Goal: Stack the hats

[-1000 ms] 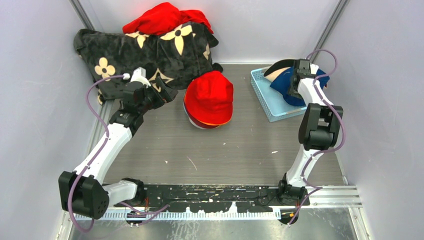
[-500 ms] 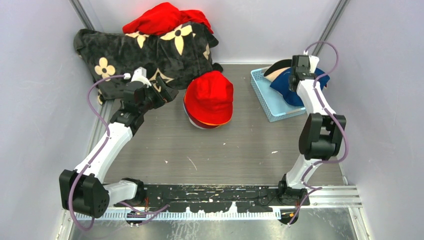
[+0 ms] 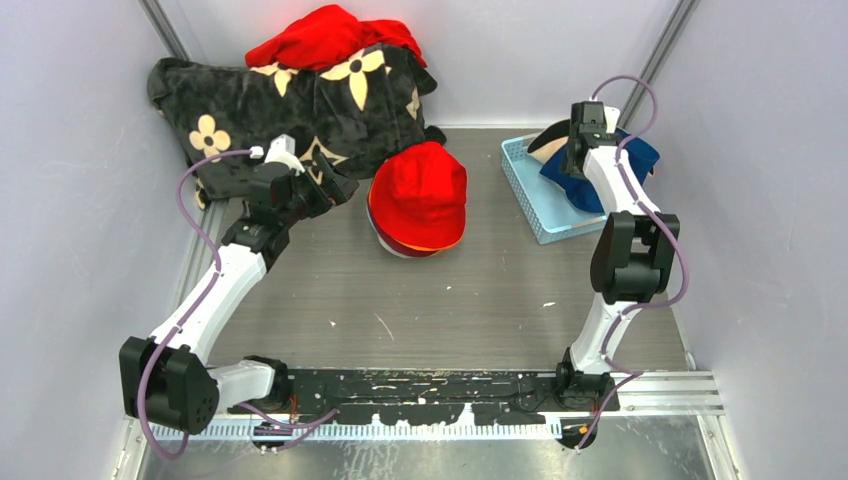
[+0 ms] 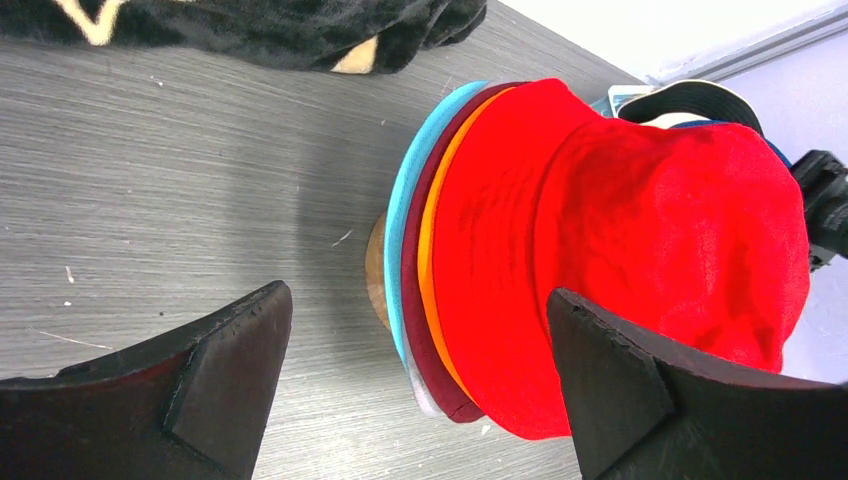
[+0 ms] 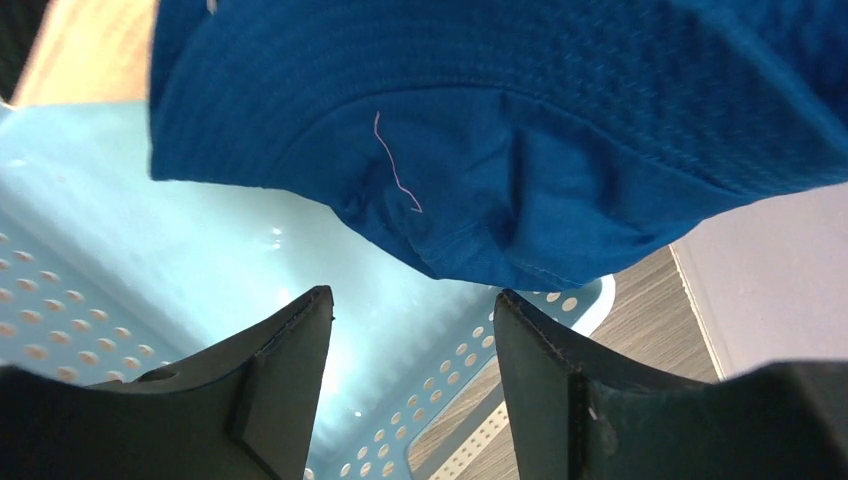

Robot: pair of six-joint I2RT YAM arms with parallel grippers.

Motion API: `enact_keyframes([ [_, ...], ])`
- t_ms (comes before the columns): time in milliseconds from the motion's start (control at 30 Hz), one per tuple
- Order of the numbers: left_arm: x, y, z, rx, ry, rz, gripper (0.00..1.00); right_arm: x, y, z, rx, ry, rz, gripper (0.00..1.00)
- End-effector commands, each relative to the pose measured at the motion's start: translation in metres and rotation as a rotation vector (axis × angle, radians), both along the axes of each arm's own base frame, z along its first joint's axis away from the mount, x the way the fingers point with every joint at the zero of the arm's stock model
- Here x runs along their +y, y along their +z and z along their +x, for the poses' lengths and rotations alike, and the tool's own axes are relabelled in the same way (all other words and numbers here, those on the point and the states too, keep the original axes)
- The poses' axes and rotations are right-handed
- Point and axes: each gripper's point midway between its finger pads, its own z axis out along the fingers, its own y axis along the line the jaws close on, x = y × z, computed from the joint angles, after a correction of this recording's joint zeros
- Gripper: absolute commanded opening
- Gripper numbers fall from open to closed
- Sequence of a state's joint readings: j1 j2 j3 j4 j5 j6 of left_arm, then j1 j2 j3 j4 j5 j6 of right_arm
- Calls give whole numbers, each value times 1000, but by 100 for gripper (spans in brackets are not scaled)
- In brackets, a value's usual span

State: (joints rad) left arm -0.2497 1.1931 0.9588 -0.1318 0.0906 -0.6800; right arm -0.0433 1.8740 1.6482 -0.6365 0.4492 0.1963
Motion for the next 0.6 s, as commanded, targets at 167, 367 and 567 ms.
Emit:
enact_keyframes([
  [167,-4,20,5,-66,-6,-17,98,-16,-28,0,61,-46,-81,60],
  [367,-4,17,9,-58,-4,-13,98,-30,-55,0,117,-84,-112,56],
  [567,-5,12,10,-46,-8,-11,98,-49,-69,5,128,-127,-147,47],
])
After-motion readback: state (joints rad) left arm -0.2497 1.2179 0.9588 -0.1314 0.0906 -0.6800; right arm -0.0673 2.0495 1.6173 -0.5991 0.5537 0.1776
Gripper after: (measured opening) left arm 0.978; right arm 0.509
